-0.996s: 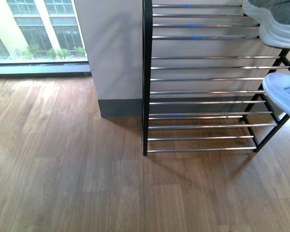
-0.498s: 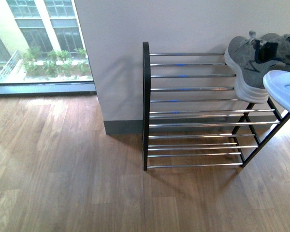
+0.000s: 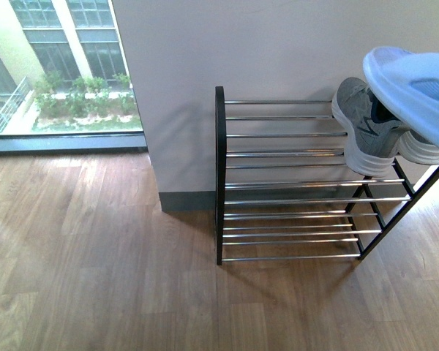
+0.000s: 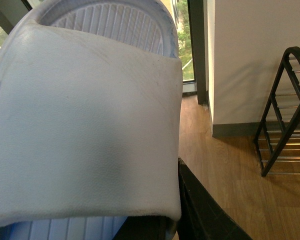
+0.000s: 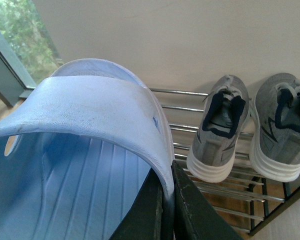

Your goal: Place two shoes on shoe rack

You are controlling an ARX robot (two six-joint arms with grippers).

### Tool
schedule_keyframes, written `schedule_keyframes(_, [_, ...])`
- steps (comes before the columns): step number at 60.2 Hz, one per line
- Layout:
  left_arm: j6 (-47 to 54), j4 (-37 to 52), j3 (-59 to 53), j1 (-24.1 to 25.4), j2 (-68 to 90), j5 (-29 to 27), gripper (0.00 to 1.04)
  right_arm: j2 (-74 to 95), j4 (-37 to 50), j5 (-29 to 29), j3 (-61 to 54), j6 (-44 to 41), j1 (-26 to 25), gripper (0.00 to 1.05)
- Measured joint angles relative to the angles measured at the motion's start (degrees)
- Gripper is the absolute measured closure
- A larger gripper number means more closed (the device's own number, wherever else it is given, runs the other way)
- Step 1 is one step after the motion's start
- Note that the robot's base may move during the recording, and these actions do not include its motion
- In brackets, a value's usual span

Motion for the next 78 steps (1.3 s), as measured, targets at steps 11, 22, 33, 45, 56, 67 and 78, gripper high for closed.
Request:
schedule_keyframes(11, [0.0,0.0,0.0,0.0,0.0,0.0,1.03,5.9,-3.4,12.9,11.4,5.7,13.1,1.03])
schedule_keyframes(22, [0.0,0.0,0.0,0.0,0.0,0.0,1.03,14.7,-6.3,22.5,22.6,9.3,19.6,1.03])
schedule_keyframes(33, [0.0,0.0,0.0,0.0,0.0,0.0,1.03,24.7,-8.1,30.1,34.7,10.3,23.1,1.03])
schedule_keyframes(45, [0.0,0.0,0.0,0.0,0.0,0.0,1.03,37.5,-12.1,35.2,49.0,9.2,24.2,1.03])
schedule_keyframes(56, [0.0,0.0,0.0,0.0,0.0,0.0,1.03,47.5,-13.2,38.1,58.6,6.1,23.4,1.03])
schedule_keyframes(67, [0.0,0.0,0.0,0.0,0.0,0.0,1.03,54.7,-12.8,40.9,65.2,2.6,21.5,1.03])
schedule_keyframes(78, [0.0,0.0,0.0,0.0,0.0,0.0,1.03,60.5,-11.9,43.0,69.7,0.1,19.3,1.03])
